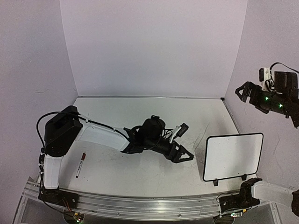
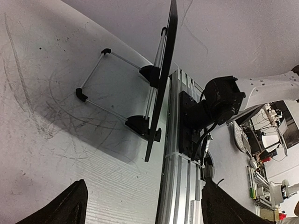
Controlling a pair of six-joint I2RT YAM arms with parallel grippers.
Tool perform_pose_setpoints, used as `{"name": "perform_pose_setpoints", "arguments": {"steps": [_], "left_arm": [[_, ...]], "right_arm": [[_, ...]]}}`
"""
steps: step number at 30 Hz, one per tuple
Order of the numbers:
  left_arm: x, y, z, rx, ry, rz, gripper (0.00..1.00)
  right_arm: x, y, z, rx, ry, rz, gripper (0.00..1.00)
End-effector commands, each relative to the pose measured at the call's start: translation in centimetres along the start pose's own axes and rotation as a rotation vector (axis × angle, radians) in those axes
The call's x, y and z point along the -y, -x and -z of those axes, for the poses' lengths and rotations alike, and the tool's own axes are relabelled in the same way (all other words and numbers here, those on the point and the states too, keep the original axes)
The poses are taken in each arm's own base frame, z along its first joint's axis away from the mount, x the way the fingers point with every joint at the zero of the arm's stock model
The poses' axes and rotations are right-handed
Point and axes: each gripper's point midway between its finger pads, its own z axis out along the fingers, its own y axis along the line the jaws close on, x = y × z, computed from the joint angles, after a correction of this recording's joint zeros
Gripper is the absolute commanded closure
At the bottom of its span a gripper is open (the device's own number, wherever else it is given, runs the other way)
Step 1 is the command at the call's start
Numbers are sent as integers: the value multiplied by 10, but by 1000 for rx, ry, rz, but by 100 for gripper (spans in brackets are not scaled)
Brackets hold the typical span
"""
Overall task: Write a sentence on the whiteboard
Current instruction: Move the whiteboard to the center of the board.
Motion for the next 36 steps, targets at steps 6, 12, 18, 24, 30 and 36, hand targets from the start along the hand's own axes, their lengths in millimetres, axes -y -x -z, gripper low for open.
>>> {"name": "perform_pose_setpoints", "arguments": {"steps": [6,12,18,24,30,36], "left_arm": [[24,-28,-59,89,-83,-9,14],[13,-49,-83,87,-57,11,21],[10,-53,-105,87,-83,9,37],[17,-44,-119,104,-121,-2,48],[14,-35,-129,138,-118,-17,64],[10,-26,-130,166,-81,-75,81]], "right_arm": [[1,-13,2,27,35,44,2],[-6,-18,16,56,100,45,2],[-8,-22,18,52,123,46,2],[-12,-16,22,70,138,49,2],[-10,-24,15,48,136,52,2],[-5,-28,11,43,112,63,2]]}}
